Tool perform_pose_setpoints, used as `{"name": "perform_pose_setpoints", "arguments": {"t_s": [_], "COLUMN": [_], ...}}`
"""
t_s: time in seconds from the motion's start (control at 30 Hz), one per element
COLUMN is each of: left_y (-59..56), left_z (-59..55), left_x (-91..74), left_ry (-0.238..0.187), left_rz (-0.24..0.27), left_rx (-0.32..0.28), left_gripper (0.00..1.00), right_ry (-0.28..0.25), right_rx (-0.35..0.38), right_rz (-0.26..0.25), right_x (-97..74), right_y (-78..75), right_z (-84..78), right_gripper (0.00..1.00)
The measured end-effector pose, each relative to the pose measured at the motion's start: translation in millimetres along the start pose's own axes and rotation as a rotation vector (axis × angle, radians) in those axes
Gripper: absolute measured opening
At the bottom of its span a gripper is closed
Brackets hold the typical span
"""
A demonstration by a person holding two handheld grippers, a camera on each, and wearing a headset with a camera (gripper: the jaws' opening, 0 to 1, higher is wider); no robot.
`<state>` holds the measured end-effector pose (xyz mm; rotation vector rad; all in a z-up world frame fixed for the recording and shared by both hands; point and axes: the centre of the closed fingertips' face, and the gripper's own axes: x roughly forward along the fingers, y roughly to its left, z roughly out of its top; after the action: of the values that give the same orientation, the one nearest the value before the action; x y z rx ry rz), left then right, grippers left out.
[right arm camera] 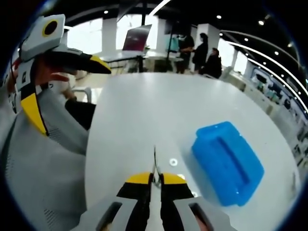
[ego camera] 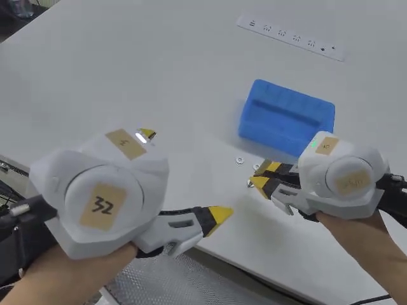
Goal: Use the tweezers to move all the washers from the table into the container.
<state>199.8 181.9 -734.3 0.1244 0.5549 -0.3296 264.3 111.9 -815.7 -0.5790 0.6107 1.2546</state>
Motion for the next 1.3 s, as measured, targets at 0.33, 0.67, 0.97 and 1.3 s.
{"name": "perform_pose_setpoints", "arguments": {"t_s": [0.33, 0.67, 0.97, 1.3], "left_y": [2.5, 0.5, -0.3, -2.7], "left_z": [4.5, 8.1, 7.3, 8.2], "left_x": [-3.8, -5.6, -4.5, -0.6], "left_ry": [-0.014, -0.020, -0.017, -0.010], "left_rz": [0.005, -0.005, -0.007, -0.025], "left_rx": [0.002, -0.003, -0.006, -0.004], "left_gripper": [0.90, 0.91, 0.92, 0.92], "right_ry": [-0.072, -0.150, -0.179, -0.200], "right_rx": [0.046, 0.066, 0.077, 0.140], "right_rz": [0.009, -0.011, -0.078, -0.166], "right_x": [-22.1, -41.3, -41.8, -26.3], "right_y": [-8.2, -25.7, -50.8, -87.4], "right_z": [30.1, 60.1, 75.6, 78.5], "right_gripper": [0.02, 0.02, 0.02, 0.02]}}
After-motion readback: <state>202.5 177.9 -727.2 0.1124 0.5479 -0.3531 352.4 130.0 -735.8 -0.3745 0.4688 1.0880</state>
